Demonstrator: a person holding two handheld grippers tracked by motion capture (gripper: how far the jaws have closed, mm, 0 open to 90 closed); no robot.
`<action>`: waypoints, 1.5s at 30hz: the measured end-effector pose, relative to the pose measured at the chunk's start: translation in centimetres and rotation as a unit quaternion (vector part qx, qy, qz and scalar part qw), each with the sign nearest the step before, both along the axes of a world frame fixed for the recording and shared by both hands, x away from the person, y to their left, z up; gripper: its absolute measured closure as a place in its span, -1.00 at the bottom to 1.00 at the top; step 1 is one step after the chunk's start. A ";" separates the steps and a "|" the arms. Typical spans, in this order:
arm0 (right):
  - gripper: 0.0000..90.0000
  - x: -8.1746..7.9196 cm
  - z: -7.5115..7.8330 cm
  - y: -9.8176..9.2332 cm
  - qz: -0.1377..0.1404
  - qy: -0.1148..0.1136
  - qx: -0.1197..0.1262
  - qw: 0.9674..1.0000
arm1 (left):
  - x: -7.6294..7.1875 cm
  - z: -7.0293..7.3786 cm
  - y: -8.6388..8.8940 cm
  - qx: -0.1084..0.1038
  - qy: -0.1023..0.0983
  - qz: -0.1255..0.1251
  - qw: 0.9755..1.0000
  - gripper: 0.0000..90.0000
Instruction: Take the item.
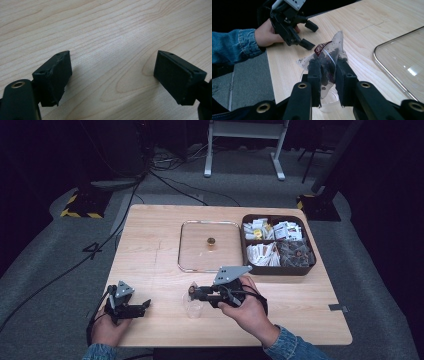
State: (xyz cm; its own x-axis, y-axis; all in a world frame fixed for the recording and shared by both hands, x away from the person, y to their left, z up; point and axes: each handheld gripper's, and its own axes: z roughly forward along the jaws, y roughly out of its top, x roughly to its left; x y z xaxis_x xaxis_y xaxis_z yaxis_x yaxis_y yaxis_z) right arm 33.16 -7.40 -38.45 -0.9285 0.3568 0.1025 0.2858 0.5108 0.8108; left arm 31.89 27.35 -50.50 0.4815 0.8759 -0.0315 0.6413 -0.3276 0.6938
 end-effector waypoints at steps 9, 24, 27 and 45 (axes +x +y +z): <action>0.54 0.3 -1.4 0.7 0.005 0.013 -0.023 1.000 | 0.0 0.0 0.0 0.000 -0.001 0.000 1.000 -0.66; 0.03 1.0 -0.9 0.0 -0.014 -0.007 -0.007 1.000 | 0.0 0.0 0.0 0.000 -0.001 0.000 1.000 -0.66; -0.02 1.3 -0.4 -0.7 -0.021 -0.015 -0.011 1.000 | 0.0 0.0 0.0 0.000 0.001 -0.001 1.000 -0.66; -0.23 3.4 1.3 -9.8 -0.107 -0.031 0.001 0.994 | -0.2 0.0 0.1 0.002 -0.001 -0.005 1.000 -0.66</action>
State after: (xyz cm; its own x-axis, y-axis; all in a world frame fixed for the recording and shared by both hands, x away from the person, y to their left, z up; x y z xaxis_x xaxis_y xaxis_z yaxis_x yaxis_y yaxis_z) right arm 36.54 -17.22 -37.17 -0.8365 0.5458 0.0482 0.3369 0.4430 0.8308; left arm 31.73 27.46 -50.47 0.4894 0.8717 -0.0269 0.6374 -0.3365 0.6931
